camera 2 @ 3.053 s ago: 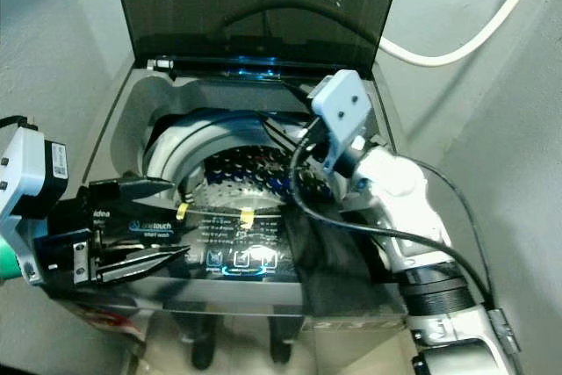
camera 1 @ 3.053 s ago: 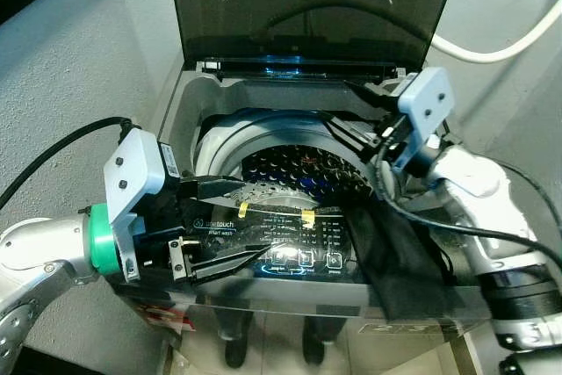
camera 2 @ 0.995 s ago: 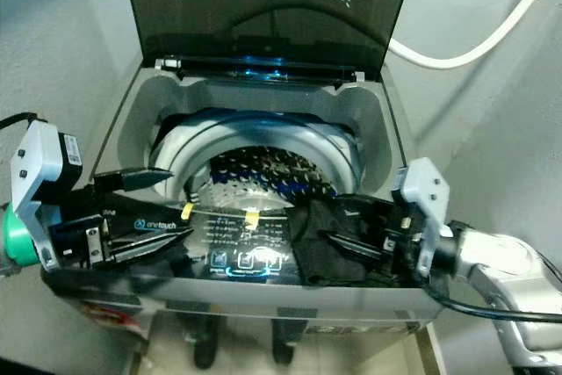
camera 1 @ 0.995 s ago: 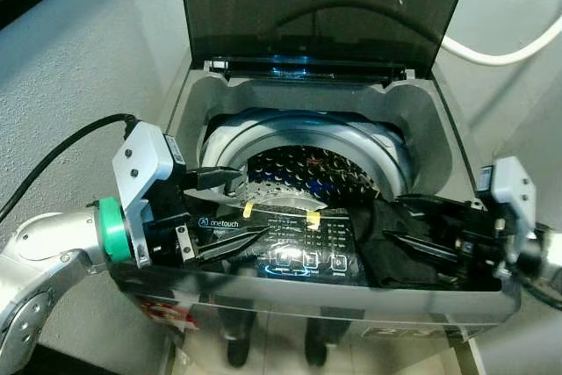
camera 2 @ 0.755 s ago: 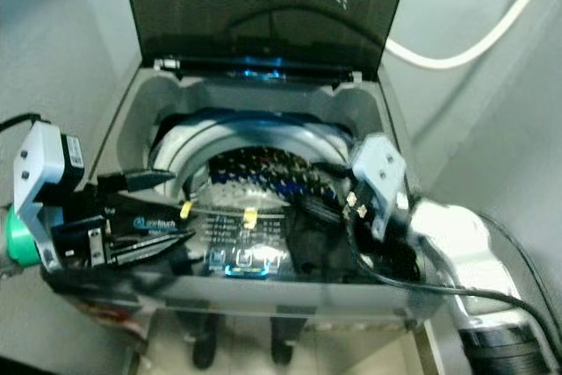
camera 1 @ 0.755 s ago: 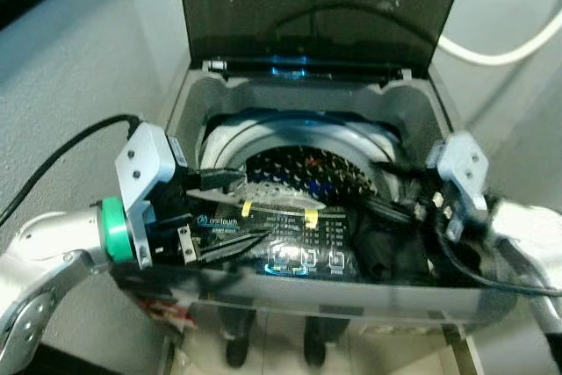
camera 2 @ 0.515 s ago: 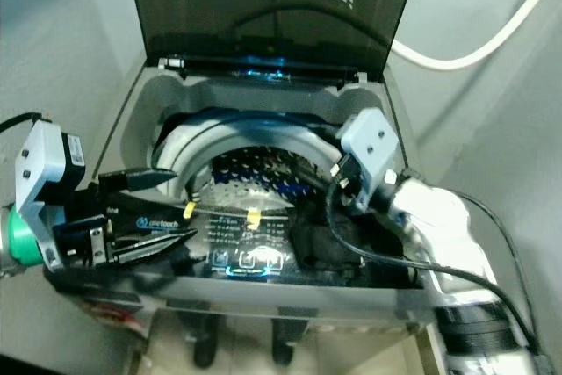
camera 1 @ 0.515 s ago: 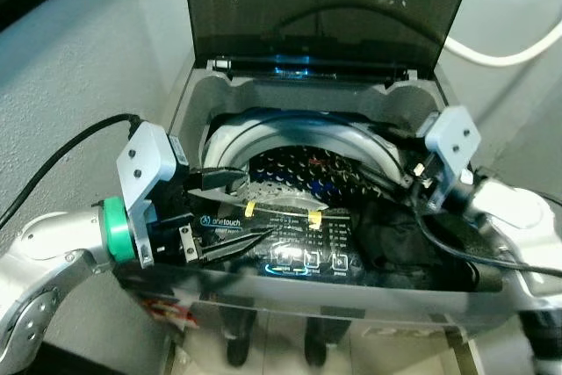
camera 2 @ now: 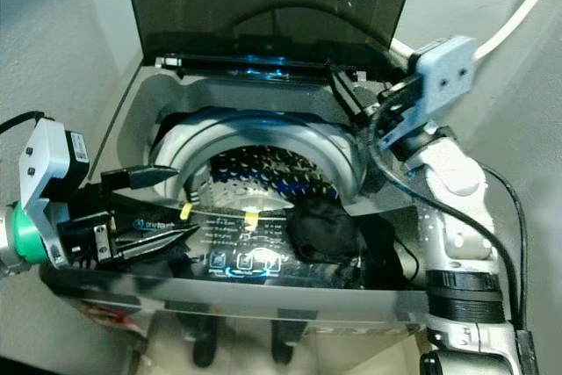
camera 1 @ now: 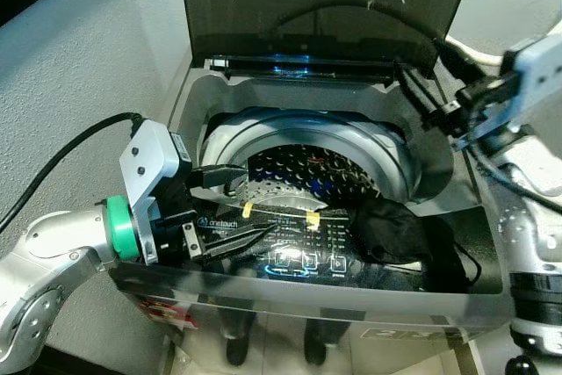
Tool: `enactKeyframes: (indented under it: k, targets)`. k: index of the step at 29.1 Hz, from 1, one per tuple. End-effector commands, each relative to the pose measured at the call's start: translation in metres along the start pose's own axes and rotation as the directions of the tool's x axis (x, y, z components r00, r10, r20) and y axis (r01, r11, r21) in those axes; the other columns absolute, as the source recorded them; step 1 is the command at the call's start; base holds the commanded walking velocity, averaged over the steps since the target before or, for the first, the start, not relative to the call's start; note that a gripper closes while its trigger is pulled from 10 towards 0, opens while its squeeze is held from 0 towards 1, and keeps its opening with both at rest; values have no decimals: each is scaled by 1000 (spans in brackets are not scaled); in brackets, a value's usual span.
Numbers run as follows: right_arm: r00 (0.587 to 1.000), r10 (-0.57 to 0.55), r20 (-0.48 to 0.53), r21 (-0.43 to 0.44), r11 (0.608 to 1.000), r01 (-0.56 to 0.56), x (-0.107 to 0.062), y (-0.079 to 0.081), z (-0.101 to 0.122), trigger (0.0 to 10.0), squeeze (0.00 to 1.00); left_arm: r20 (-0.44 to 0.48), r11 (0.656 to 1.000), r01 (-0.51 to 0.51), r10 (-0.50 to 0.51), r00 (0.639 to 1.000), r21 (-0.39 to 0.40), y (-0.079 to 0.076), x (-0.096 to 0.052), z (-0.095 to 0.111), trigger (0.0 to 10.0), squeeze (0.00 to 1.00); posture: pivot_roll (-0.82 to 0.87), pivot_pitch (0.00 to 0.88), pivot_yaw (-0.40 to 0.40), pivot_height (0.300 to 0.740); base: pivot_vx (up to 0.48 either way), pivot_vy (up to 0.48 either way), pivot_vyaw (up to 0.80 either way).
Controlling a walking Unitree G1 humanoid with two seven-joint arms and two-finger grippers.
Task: Clothes washing
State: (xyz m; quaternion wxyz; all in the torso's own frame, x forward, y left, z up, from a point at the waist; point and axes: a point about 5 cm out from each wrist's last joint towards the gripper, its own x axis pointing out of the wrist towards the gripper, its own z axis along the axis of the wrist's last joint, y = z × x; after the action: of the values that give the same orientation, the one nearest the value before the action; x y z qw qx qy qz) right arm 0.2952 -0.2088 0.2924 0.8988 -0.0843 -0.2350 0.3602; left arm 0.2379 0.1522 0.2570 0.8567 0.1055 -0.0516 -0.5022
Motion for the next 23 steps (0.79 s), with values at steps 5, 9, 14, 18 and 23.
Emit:
enactKeyframes:
  k: [5,9,14,18,23]
  targets:
    - [954,259,-151,56,966,-254,-33,17,-3,10000,0,-9,1000,13,-13,1000,1,-2,-1,-2,10000,0,116,57,79,740,0,0,0]
    - [912,340,-229,77,940,-332,-42,26,-8,10000,0,-10,1000,15,-15,1000,1,-1,-1,-2,10000,0,117,55,82,740,0,0,0]
    - [872,410,-269,144,912,-384,-53,28,-4,10000,0,-18,1000,23,-23,1000,3,0,-2,-2,10000,0,106,57,89,740,0,0,0]
    - [862,447,-239,185,892,-411,-54,31,0,10000,0,-17,1000,30,-30,999,2,0,-1,-3,10000,0,101,57,92,740,0,0,0]
    - [772,602,-203,254,794,-552,-43,63,-5,10000,0,-14,999,50,-50,999,2,1,4,-3,10000,0,94,55,104,740,0,0,0]
